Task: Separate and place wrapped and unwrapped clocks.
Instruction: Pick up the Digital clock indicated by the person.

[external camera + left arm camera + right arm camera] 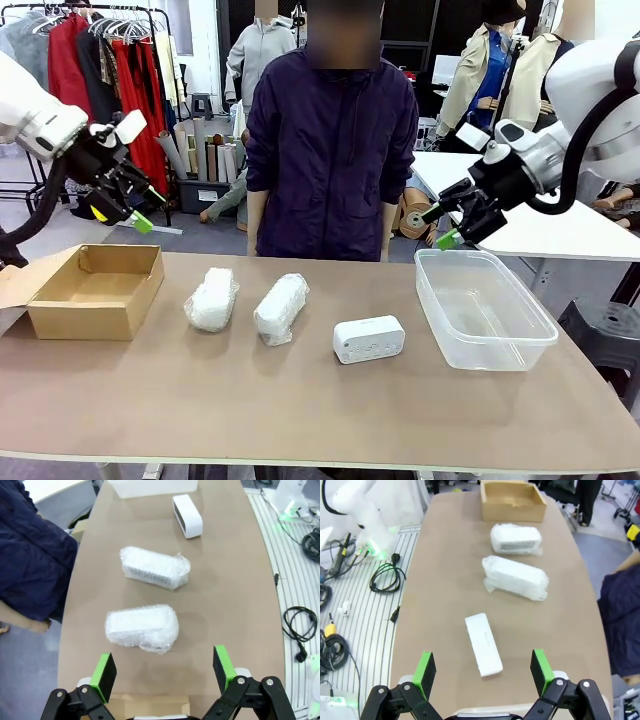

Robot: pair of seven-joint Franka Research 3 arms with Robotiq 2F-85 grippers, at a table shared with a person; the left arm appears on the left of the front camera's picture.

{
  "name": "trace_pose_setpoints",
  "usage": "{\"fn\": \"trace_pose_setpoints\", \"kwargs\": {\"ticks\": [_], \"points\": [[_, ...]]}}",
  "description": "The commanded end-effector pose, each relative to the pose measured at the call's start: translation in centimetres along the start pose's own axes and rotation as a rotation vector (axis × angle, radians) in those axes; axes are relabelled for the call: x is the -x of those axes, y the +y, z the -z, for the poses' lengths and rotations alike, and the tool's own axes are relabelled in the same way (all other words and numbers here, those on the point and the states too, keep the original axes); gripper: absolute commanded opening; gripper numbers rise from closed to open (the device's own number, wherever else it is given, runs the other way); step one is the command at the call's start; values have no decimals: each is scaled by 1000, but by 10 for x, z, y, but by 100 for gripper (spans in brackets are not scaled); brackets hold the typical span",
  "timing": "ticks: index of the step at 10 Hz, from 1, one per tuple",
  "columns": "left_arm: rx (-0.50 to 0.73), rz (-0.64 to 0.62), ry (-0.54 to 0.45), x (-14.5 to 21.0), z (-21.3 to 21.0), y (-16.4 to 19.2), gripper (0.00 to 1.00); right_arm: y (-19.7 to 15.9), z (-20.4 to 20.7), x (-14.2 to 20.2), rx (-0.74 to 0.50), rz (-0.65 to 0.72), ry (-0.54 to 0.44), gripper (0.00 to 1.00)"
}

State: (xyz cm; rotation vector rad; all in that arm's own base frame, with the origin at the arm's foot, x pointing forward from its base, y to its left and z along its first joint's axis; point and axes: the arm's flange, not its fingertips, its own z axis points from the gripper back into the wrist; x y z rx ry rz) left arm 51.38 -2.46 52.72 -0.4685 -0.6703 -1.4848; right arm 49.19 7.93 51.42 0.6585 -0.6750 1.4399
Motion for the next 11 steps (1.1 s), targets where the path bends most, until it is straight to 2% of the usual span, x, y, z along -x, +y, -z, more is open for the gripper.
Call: {"fn": "trace_pose_setpoints", "kwargs": {"ticks": [1, 5, 6, 7, 11], "points": [[38, -1, -48, 6, -9, 20, 100, -14, -14, -4, 11, 39, 3, 100], [44, -14, -91, 19, -20, 46, 100, -34, -35, 12, 0, 69, -37, 100], [58, -4, -96, 19, -16, 46, 100, -35, -33, 15, 15, 25, -34, 100], [34, -38, -56, 19, -16, 38, 100, -26, -32, 15, 9, 53, -21, 100], [34, -38, -56, 19, -16, 38, 100, -26, -32, 15, 9, 53, -21, 100]]}}
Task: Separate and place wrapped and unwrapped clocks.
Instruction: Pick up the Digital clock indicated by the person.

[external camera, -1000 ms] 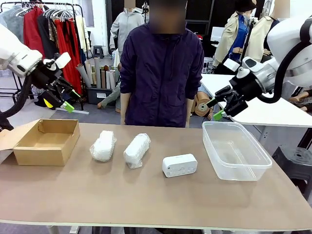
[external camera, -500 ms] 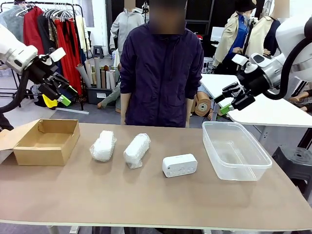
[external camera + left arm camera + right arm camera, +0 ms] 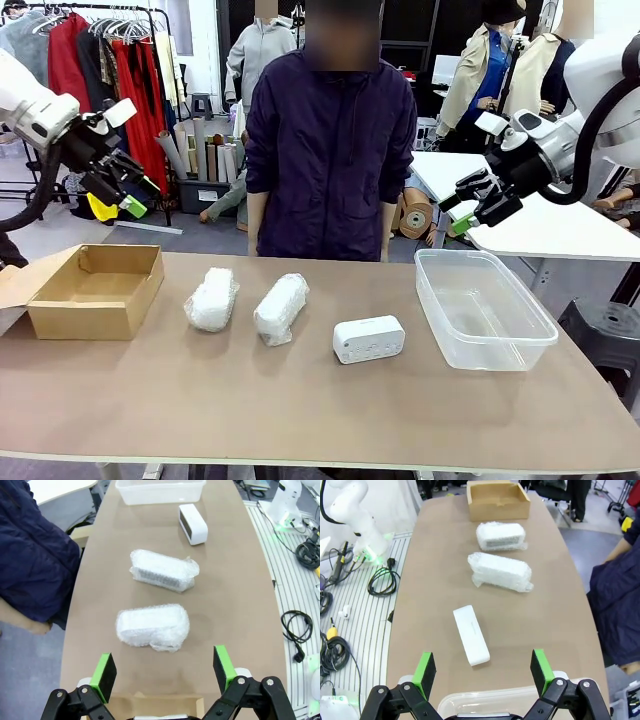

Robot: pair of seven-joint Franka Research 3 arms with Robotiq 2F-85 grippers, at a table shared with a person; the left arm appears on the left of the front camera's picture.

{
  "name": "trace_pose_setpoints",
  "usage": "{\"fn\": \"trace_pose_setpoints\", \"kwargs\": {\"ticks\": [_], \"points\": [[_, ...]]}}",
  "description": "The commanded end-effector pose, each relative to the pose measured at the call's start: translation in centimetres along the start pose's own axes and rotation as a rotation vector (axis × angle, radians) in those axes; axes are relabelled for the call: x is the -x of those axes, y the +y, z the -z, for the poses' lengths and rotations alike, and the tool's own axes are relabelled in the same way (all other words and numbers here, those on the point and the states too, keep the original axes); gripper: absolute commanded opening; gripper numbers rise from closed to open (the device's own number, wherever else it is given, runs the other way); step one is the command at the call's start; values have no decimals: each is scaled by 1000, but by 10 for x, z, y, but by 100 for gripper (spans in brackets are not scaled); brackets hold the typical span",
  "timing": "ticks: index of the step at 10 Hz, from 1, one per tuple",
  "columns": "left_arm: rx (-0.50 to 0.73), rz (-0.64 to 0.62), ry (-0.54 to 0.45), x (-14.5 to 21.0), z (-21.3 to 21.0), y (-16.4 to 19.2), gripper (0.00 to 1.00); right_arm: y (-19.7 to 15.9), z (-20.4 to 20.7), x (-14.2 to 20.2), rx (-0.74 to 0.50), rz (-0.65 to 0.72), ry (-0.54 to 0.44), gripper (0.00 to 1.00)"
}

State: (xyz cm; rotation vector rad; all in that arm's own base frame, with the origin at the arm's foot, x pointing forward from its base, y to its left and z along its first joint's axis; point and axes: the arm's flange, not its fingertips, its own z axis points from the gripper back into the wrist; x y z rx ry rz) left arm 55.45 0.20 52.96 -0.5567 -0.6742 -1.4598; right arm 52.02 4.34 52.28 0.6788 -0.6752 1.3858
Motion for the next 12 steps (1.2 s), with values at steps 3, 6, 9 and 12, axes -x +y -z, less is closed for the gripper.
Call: {"fn": "trace_pose_setpoints", "kwargs": {"ticks": [3, 6, 9, 12], "points": [[-10, -3, 3, -1, -2, -4, 100, 3, 0, -2, 0, 4, -2, 100], [-10, -3, 3, -1, -2, -4, 100, 3, 0, -2, 0, 4, -2, 100], [-10, -3, 3, -1, -2, -4, 100, 3, 0, -2, 0, 4, -2, 100], [-10, -3, 3, -1, -2, -4, 100, 3, 0, -2, 0, 4, -2, 100]]}}
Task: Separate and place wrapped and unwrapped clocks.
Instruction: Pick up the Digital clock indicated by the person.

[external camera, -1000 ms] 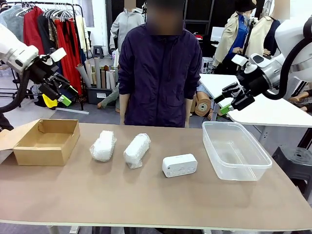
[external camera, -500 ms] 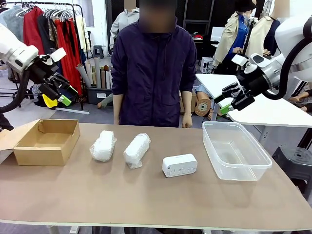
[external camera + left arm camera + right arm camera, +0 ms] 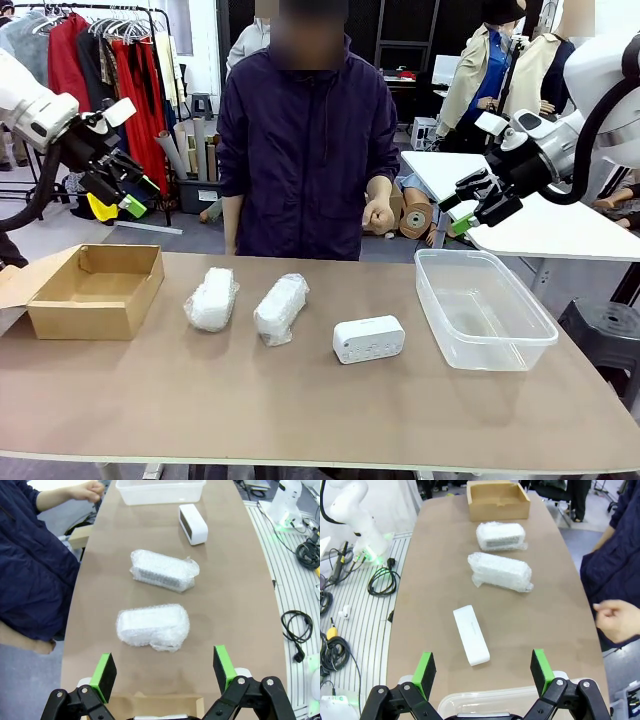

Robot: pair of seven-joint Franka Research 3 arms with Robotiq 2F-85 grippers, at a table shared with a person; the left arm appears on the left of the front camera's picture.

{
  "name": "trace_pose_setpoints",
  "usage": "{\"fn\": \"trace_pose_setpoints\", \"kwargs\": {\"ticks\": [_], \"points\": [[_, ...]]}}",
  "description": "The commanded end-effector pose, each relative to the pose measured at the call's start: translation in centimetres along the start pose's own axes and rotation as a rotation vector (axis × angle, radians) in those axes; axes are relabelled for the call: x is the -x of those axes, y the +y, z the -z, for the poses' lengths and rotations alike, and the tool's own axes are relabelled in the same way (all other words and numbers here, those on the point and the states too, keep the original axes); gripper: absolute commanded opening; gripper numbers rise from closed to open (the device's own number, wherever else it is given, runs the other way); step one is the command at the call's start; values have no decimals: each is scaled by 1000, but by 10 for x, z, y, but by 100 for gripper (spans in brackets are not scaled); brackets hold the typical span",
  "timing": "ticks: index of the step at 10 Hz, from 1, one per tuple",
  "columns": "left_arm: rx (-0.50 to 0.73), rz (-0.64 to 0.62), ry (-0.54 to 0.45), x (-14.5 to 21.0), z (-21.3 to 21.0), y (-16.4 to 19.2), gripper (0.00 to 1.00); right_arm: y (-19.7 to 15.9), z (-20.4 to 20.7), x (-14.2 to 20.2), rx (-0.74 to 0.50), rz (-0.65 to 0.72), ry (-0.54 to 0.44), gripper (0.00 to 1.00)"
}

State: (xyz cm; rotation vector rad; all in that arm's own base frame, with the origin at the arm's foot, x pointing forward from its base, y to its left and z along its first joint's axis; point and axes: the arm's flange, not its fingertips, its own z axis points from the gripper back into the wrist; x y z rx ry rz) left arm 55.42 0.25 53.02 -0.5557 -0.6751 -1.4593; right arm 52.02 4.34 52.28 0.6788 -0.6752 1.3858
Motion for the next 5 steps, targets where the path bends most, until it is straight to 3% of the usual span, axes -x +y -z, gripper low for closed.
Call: {"fn": "trace_pose_setpoints", "kwargs": {"ticks": [1, 5], "points": [[-9, -3, 3, -1, -1, -4, 100, 3, 0, -2, 0, 4, -2, 100], [-9, -3, 3, -1, -1, -4, 100, 3, 0, -2, 0, 4, -2, 100]]}}
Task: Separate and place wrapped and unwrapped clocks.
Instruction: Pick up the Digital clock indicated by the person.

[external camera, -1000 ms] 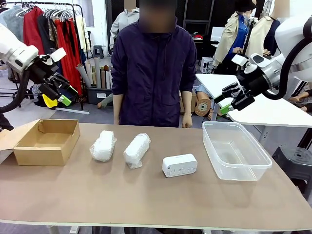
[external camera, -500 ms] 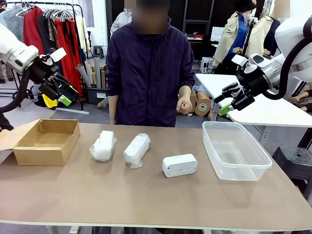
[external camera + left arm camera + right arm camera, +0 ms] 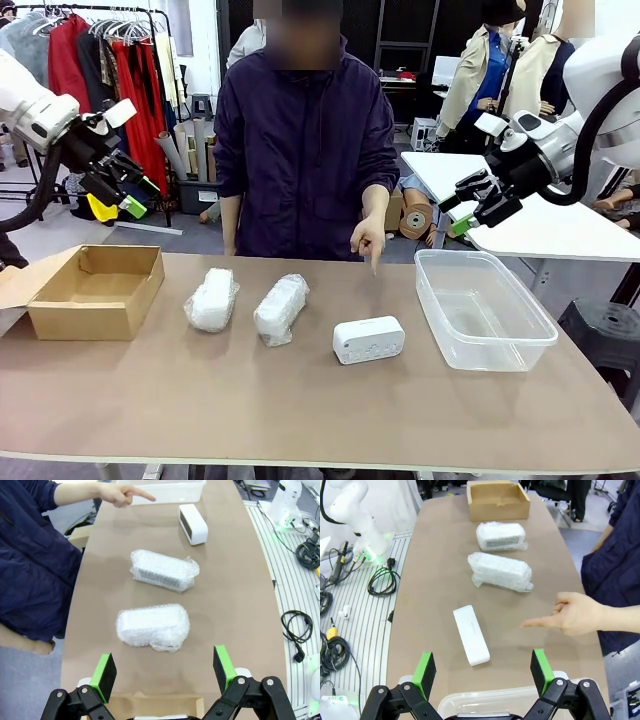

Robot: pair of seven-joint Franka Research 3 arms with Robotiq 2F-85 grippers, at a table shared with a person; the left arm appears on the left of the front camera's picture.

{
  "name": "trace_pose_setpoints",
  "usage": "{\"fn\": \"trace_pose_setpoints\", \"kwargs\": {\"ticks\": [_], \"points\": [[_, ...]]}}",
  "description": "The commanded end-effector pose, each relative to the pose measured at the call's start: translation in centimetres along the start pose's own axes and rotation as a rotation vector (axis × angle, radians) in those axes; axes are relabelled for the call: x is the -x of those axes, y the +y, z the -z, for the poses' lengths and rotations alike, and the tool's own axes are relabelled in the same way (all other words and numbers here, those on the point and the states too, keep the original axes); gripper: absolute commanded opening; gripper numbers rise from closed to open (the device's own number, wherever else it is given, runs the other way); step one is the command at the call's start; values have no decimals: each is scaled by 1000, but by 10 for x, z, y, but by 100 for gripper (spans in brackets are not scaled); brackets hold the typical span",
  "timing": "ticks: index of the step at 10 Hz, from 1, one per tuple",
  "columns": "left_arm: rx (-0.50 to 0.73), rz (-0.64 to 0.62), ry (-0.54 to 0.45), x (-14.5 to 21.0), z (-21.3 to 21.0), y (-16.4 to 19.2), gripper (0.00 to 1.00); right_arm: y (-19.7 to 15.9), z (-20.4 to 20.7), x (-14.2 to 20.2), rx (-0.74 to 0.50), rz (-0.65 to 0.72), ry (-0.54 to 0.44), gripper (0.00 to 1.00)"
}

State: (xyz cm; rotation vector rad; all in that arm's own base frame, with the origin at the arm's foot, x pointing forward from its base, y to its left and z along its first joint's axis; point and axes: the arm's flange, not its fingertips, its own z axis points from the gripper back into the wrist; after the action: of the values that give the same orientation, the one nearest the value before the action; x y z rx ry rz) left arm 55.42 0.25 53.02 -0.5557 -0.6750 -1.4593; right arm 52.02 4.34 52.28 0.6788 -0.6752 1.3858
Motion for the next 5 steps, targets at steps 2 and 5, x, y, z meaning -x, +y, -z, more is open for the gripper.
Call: {"fn": "trace_pose_setpoints", "kwargs": {"ticks": [2, 5], "points": [[-9, -3, 3, -1, -1, -4, 100, 3, 0, -2, 0, 4, -2, 100], [-9, -3, 3, -1, -1, -4, 100, 3, 0, -2, 0, 4, -2, 100]]}}
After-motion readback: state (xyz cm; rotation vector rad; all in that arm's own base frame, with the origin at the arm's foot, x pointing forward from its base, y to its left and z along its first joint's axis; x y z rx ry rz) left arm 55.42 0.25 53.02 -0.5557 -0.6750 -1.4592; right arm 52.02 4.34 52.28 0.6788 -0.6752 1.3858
